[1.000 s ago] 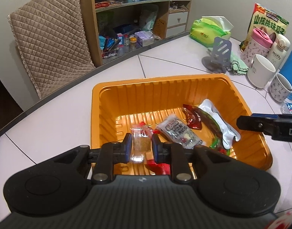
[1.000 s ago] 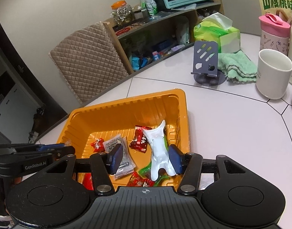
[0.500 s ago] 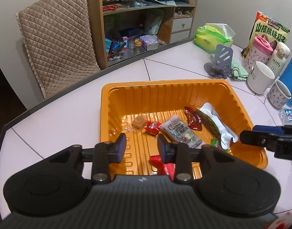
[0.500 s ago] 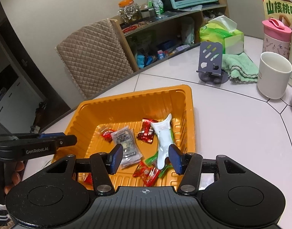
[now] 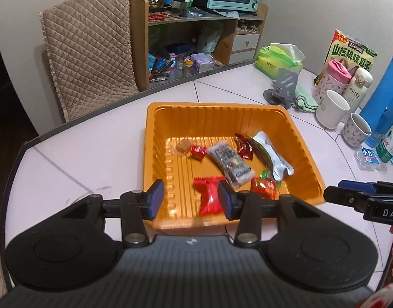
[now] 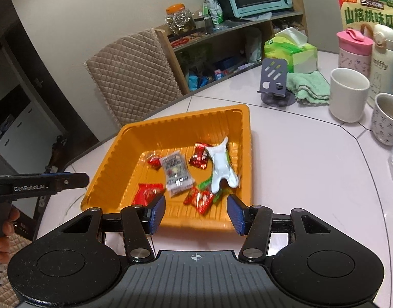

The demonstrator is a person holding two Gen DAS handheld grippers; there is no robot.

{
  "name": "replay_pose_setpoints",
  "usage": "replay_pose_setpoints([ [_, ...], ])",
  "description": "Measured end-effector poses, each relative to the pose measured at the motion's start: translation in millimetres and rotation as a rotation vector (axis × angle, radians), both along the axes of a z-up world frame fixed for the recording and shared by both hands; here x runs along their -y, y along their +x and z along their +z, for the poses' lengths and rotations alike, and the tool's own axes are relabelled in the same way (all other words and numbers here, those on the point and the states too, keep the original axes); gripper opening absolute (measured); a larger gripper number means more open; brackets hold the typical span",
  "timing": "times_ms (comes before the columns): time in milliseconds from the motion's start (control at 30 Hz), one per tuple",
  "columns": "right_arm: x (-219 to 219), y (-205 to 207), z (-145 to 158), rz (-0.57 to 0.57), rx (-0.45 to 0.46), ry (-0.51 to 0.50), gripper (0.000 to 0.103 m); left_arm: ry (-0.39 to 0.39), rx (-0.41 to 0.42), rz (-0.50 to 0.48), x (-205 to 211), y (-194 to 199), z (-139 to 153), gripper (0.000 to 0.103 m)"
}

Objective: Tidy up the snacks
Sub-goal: 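Lift both open tools away from the tray toward the remaining candies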

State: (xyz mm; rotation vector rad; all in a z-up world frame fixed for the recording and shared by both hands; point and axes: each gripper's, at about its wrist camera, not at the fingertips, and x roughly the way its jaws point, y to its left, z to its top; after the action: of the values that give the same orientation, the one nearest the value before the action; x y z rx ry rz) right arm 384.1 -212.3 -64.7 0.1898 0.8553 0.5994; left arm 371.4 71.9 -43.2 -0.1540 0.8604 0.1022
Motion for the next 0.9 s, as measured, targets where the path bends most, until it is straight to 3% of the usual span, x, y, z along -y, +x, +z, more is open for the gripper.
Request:
replay_pose_setpoints([
  [267,21,-39,8,0.003,-0.011,0.011,0.055,-0.021,0.024,0.027,6,-55,16,0.05],
  [900,39,-121,20,0.042,-0.001,-0.008,0.059,-0.062,-0.04,0.053,31,-164,12,0.051],
])
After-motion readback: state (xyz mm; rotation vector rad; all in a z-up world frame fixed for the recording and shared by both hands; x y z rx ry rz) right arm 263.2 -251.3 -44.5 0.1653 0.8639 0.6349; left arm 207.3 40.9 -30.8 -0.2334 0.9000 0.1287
